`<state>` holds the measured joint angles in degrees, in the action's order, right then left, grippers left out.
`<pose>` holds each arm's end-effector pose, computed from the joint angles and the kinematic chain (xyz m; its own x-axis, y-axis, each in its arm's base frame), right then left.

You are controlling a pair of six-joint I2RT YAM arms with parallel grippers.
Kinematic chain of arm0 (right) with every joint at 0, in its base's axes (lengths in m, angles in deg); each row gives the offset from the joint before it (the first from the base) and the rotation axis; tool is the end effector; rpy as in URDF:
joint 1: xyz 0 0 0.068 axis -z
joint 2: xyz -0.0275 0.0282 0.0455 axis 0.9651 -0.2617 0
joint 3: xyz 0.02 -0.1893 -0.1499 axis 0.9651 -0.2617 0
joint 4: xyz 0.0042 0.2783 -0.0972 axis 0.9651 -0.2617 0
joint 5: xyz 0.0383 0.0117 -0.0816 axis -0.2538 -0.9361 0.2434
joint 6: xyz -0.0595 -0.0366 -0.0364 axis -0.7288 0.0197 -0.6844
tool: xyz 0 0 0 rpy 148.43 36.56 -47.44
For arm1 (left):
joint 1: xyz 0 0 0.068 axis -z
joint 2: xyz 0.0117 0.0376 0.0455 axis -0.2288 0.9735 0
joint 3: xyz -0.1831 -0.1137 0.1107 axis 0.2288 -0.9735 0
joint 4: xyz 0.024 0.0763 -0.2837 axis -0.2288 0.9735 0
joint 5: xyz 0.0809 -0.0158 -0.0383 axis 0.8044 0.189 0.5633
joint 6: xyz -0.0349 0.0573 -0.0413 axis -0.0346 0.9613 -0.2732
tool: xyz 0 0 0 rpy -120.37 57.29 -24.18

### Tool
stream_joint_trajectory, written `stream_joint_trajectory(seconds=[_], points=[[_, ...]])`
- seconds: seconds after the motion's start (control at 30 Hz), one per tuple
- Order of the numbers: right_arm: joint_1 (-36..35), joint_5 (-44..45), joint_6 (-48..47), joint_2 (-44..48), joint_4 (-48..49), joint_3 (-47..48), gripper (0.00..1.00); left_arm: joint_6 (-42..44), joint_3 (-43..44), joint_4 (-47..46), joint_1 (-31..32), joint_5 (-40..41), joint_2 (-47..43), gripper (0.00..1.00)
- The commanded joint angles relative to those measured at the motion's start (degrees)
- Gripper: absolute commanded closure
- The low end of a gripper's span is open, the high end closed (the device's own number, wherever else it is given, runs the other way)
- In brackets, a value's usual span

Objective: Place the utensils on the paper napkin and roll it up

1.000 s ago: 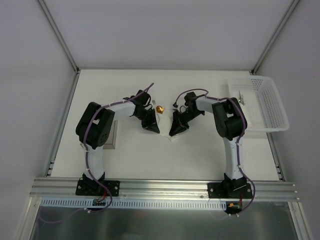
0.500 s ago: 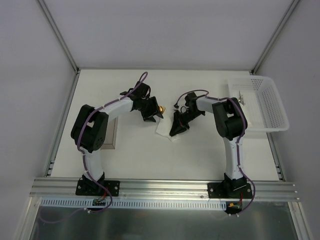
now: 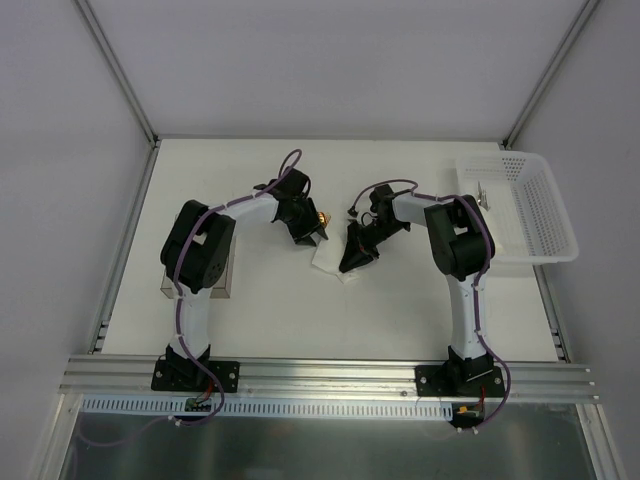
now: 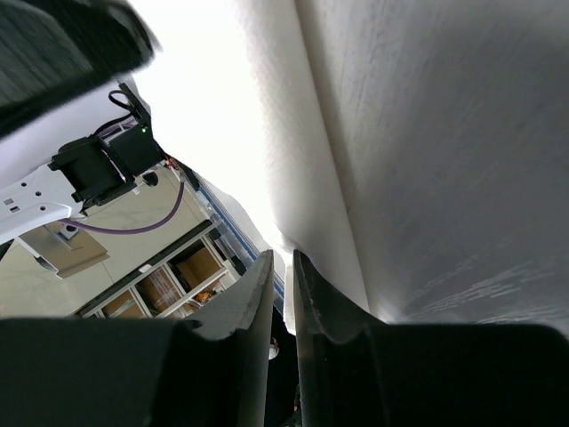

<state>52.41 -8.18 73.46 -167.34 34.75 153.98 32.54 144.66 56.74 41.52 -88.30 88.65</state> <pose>0.3628 0.2082 0.0283 -0.9123 -0.3855 -0.1385 -0.3352 0.5081 0.7934 0.3957 -0.2362 0.0802 -0.9286 -0.3367 -0.1559 -0.1870 0.7877 -0.5870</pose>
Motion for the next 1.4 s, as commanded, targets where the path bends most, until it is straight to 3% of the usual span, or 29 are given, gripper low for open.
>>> stream_joint_trajectory(seconds=[0.0,0.33,0.73,0.93,1.2,1.37], points=[[0.4,7.9,0.6,-1.4,-0.8,-1.2,0.82,-0.5,3.4,0.5,1.0,3.6,1.4,0.59],[0.3,7.5,0.6,-2.0,-1.1,-0.5,0.82,-1.7,3.5,0.4,1.1,1.9,4.9,0.66],[0.4,6.3,0.6,-1.9,-1.0,-0.4,0.82,-2.0,2.0,0.3,1.0,2.6,4.5,1.00],[1.2,2.4,-0.3,-1.0,-0.8,0.4,0.80,1.8,2.8,0.0,1.0,1.8,3.8,1.00],[6.1,-4.0,-3.5,3.3,-0.8,5.1,0.62,12.9,2.3,-3.9,1.0,-1.4,-1.4,1.00],[8.2,-6.1,-5.2,5.8,-0.8,8.1,0.44,16.1,2.6,-5.8,1.0,-4.7,-3.6,1.00]])
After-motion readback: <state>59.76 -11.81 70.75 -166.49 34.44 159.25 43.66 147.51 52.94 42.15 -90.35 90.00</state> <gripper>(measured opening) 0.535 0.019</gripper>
